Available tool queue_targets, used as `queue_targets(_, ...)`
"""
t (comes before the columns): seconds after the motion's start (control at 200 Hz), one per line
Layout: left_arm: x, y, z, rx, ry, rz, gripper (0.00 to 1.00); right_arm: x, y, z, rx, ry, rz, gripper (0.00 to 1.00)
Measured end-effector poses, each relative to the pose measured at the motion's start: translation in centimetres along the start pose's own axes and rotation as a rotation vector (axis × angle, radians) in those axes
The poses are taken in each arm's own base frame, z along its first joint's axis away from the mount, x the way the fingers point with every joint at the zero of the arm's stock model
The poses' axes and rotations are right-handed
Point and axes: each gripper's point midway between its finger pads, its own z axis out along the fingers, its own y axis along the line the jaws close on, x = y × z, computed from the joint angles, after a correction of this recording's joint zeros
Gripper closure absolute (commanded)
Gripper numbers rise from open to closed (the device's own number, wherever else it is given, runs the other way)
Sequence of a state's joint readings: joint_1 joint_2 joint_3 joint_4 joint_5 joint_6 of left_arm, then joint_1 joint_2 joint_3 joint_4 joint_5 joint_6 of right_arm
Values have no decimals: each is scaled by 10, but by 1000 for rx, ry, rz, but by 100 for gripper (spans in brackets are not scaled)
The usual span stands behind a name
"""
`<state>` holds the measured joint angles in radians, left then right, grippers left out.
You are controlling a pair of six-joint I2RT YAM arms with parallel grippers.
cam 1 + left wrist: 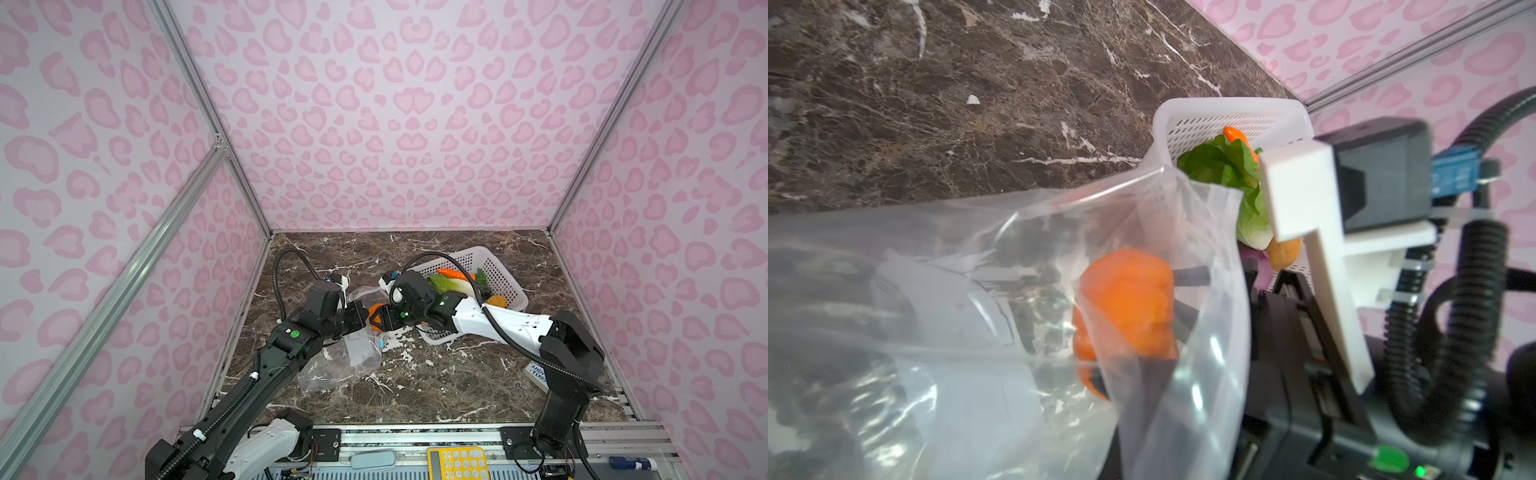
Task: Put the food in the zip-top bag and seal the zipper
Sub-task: 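Carry the orange pepper with the right gripper into the open bag, then release the pepper and move the right gripper back to the basket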
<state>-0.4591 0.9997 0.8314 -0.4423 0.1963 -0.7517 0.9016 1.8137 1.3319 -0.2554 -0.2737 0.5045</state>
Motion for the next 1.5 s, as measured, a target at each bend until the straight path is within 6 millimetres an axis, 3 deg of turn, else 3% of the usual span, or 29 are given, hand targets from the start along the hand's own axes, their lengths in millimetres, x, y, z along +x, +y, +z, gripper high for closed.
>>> queue_targets(0.11,-1,3,1,-11,-7,-8,97,8,-8,7,76,24,-10,52)
queue_targets(0.215,0,4,2,-16,-5,-9,97,11,-16,10,138,39,-21,41)
queue_targets(0.51,3,15,9,-58,3,-16,97,11,-14,6,157,47,-44,19)
queue_targets(0.84,3,17,10,-65,-1,-16,97,-17,16,-35,39,-38,-64,11)
queue_targets(1.015,2,17,9,-66,-5,-15,97,-31,14,-60,27,-98,-56,13)
queue_targets(1.12,3,17,9,-65,-5,-15,97,-36,0,-71,52,-120,-42,16)
queue_targets(1.215,3,17,8,-65,-6,-15,97,-34,-28,-79,110,-122,-12,17)
queue_targets(1.335,3,18,9,-67,-5,-15,97,-27,-68,-89,195,-108,48,20)
queue_targets(1.5,3,18,9,-70,-6,-16,97,-6,-108,-95,266,-76,151,24)
